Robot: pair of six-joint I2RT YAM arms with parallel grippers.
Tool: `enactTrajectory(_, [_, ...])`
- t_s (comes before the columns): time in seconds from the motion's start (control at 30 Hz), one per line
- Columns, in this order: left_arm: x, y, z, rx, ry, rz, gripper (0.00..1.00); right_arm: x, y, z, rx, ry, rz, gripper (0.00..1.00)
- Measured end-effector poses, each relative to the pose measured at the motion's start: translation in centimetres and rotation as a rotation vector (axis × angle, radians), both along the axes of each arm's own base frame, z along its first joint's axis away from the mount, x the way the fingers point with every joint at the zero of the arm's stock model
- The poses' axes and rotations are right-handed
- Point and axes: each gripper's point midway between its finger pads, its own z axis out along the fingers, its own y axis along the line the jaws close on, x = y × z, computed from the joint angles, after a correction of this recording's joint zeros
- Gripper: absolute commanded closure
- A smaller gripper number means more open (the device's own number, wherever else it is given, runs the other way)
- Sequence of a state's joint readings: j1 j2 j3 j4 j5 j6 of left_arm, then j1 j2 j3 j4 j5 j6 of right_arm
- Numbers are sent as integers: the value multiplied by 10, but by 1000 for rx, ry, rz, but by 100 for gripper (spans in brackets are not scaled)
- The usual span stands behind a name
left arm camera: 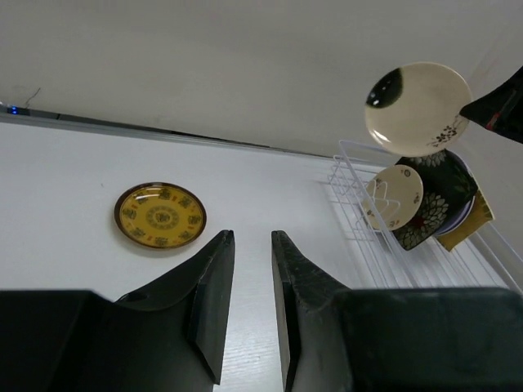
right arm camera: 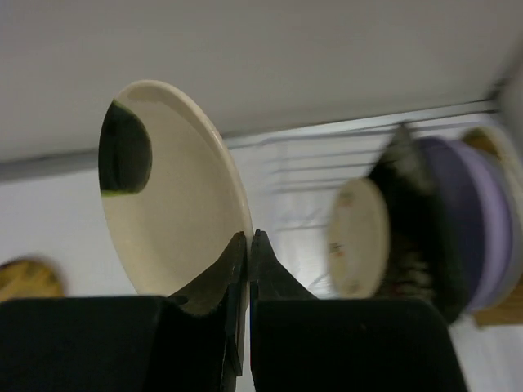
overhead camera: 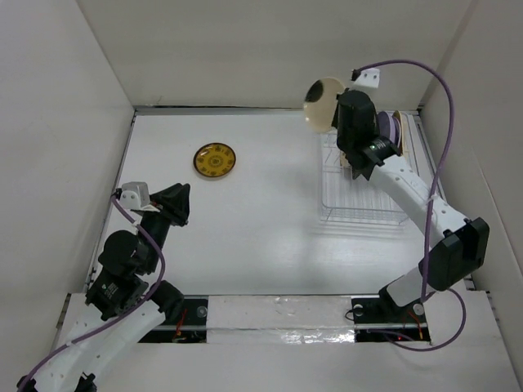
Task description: Load the plates into the dish rack
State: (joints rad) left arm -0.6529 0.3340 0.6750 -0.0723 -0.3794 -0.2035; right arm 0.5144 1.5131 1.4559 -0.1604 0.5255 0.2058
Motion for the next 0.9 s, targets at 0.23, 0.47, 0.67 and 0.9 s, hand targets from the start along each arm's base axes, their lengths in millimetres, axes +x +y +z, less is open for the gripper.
enactTrajectory(0.23, [-11, 1, 11, -32, -43, -34, 77, 18, -113, -8, -332, 87, -468, 100])
enactTrajectory(0.47, [-12, -2, 11, -33, -45, -54, 77, 36, -130, -56, -564, 269, -529, 100])
enactTrajectory(0.67, [-13, -3, 11, -33, -46, -58, 77, 41, -128, -83, -631, 344, -508, 100])
enactTrajectory(0.9, [-12, -3, 10, -31, -42, -56, 77, 50, -113, -117, -650, 388, -476, 100])
